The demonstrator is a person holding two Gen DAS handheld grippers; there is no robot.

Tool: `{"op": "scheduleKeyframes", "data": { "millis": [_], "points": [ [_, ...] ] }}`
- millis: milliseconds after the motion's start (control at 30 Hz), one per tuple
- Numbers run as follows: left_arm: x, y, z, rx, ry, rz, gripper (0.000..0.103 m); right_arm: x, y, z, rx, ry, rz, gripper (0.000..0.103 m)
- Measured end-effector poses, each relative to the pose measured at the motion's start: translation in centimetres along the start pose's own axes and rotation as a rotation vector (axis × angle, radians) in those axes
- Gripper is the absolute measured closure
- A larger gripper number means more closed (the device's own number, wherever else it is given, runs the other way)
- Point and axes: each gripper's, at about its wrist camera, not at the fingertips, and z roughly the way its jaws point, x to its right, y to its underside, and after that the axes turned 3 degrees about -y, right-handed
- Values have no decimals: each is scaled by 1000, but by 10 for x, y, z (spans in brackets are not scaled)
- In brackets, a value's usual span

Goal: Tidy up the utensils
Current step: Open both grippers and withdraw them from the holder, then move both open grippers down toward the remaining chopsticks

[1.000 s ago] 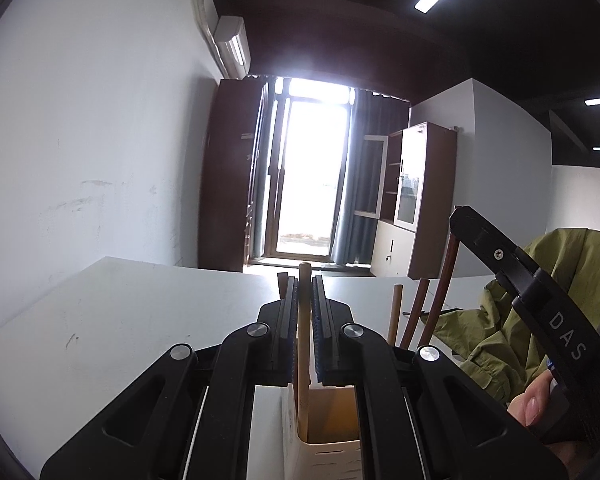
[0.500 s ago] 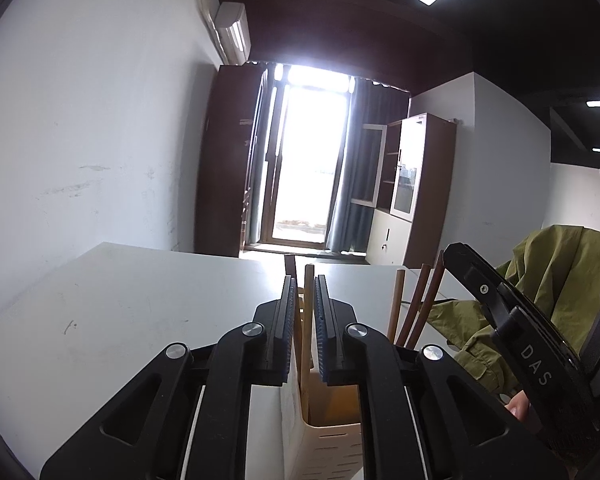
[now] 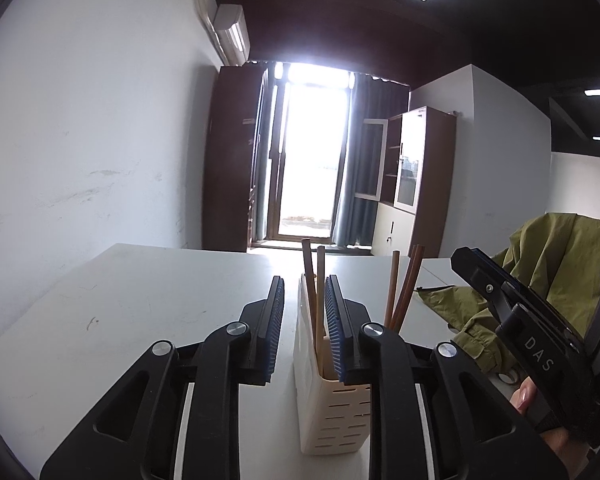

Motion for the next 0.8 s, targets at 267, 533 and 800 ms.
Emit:
{"op": "scheduleKeyframes", "data": {
  "millis": [267, 533, 800],
  "points": [
    [-1, 10, -22, -34, -19, 30, 75, -14, 6, -12, -49, -2, -17, 72],
    [-1, 26, -41, -70, -28, 29, 75, -25, 10, -25, -84, 15, -35, 67],
    [-1, 55, -51, -155, -32, 82, 69, -32, 25, -26, -188, 28, -39, 60]
  ]
}}
